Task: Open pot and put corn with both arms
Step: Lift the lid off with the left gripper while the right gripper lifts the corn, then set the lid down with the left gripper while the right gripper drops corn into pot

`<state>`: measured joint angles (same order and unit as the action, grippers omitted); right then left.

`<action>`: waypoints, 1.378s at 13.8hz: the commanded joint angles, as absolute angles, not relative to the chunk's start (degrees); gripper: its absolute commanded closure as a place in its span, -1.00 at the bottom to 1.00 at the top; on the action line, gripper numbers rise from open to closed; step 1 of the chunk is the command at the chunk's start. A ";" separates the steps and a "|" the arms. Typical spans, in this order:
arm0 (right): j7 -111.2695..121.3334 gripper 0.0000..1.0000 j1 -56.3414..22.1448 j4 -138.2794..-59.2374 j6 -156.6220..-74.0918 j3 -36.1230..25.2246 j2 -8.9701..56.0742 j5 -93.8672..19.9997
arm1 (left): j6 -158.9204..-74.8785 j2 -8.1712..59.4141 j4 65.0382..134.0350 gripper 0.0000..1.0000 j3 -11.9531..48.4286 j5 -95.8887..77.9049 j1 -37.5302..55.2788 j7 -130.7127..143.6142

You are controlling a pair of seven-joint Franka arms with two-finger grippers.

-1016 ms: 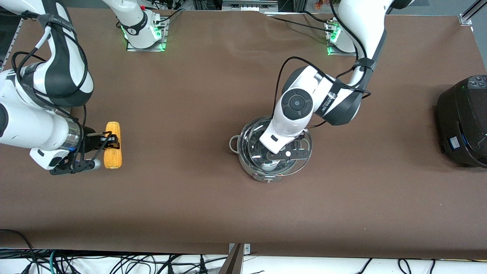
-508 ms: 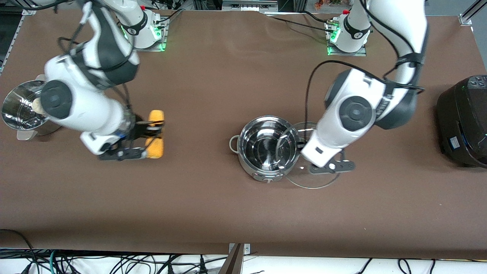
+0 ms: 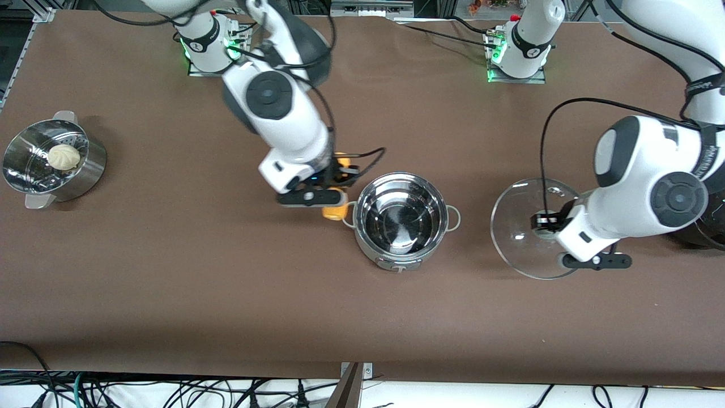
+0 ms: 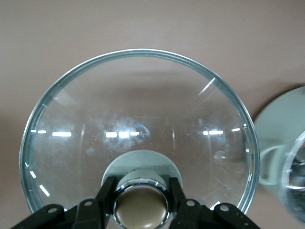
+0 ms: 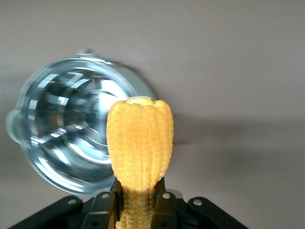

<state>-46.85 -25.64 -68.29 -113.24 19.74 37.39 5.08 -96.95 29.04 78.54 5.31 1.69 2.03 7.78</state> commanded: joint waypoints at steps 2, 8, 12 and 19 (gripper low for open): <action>-51.85 0.51 -31.63 -56.60 -119.85 17.76 47.80 6.24 | -113.58 22.67 97.43 1.00 6.15 3.43 -5.68 -0.68; -51.86 0.46 -33.92 -56.69 -128.23 17.49 52.73 6.24 | -124.52 30.30 98.54 1.00 5.71 3.25 -8.61 -4.75; -51.94 0.32 -34.63 -57.04 -129.46 17.49 55.89 6.24 | -126.04 33.92 98.09 1.00 5.71 2.81 -8.96 -4.66; -51.42 -1.00 -35.25 -58.01 -128.85 17.40 56.08 9.05 | -126.49 33.41 98.26 -1.00 5.97 2.64 -10.11 -0.01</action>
<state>-51.02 -34.44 -59.32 -129.97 17.57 55.80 7.07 -128.96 35.33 99.03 5.35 1.93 -9.68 -2.41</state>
